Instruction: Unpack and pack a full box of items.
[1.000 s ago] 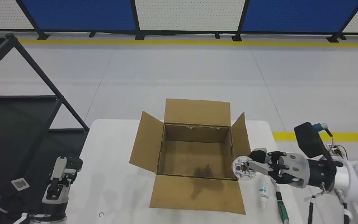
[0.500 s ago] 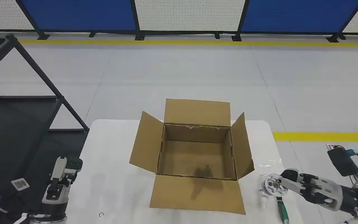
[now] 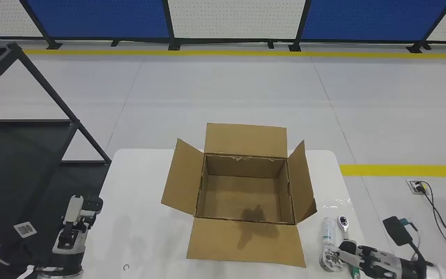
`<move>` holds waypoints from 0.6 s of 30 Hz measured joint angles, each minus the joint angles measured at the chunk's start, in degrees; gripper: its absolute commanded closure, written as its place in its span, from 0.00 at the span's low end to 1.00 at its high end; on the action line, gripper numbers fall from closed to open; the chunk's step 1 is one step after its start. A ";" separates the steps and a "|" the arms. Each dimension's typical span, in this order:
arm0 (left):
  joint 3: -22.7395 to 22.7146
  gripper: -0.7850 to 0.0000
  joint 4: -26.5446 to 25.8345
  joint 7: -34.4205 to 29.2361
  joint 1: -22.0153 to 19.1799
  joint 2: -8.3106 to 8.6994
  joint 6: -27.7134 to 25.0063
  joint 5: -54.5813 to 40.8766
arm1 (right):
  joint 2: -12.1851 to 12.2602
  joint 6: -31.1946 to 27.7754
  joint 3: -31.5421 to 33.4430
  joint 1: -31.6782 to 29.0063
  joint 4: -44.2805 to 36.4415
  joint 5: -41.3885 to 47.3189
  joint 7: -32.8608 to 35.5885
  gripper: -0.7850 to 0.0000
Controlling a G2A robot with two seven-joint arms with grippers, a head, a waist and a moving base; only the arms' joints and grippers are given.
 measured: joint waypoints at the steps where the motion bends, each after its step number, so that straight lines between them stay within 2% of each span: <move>1: 0.00 0.00 0.00 0.00 0.00 0.00 0.00 0.00 | 0.60 -1.06 -1.27 0.15 1.34 -0.16 -1.06 1.00; 5: 0.00 0.00 0.00 0.00 0.00 0.00 0.00 0.00 | 2.75 -4.75 -5.82 1.44 5.26 -0.89 -4.74 1.00; 15: 0.00 0.00 0.00 0.00 0.00 0.00 0.00 0.00 | 2.70 -4.54 -5.56 1.42 5.13 -0.88 -4.56 1.00; 18: 0.00 0.00 0.00 0.00 0.00 0.00 0.00 0.00 | 2.50 -1.90 -5.63 1.78 4.67 -3.27 -7.00 1.00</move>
